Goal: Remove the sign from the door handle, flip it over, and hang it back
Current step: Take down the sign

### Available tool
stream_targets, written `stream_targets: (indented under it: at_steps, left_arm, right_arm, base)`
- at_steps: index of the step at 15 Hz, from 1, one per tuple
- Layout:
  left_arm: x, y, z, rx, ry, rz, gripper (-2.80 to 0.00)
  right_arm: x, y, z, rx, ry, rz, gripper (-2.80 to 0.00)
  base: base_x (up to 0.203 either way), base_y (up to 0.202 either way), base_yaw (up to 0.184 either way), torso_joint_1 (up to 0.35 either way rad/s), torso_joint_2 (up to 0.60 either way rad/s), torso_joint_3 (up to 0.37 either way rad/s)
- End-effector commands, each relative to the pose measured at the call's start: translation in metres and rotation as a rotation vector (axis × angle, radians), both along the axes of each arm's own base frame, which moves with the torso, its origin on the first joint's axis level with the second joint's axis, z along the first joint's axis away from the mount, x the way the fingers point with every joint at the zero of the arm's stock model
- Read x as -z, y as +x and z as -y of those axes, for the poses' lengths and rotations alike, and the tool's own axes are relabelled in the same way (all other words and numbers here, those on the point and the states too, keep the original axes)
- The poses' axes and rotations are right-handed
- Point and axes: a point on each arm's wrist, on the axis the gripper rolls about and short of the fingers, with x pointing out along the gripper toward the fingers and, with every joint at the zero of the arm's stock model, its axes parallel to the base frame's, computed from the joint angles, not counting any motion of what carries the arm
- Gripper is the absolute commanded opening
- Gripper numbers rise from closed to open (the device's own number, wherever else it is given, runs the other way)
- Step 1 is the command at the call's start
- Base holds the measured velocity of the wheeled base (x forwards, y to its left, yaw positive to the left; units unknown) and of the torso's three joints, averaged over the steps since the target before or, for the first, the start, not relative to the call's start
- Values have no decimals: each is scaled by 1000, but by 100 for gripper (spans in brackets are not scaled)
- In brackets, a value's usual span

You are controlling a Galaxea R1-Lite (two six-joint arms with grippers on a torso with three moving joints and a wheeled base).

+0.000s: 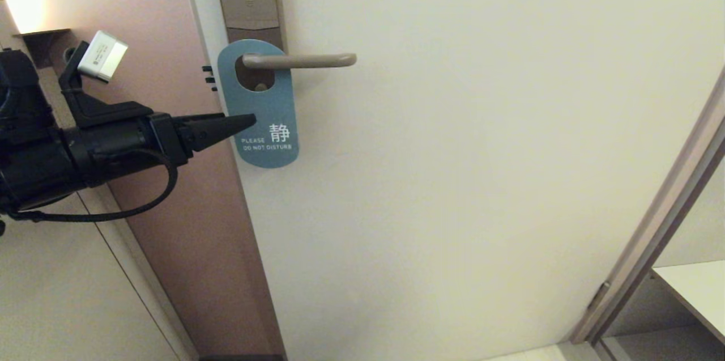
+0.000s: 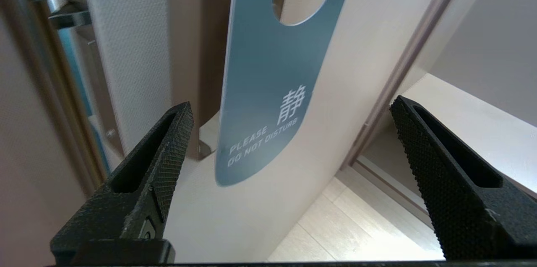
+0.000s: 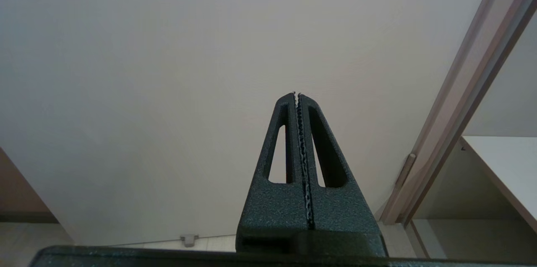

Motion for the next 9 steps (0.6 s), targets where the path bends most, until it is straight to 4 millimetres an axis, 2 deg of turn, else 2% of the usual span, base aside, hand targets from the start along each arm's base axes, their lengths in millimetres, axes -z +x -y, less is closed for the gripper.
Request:
stream_targets:
  at_steps: [1, 9]
  left_arm:
    - [3, 6, 3, 13, 0, -11, 0]
    - [4, 7, 8, 42, -2, -14, 0]
  right_arm:
    - [0, 0, 0, 1, 0, 1, -280]
    - [0, 0, 0, 0, 0, 1, -280]
  base:
    - [0, 0, 0, 0, 0, 0]
    - [0, 0, 0, 0, 0, 0]
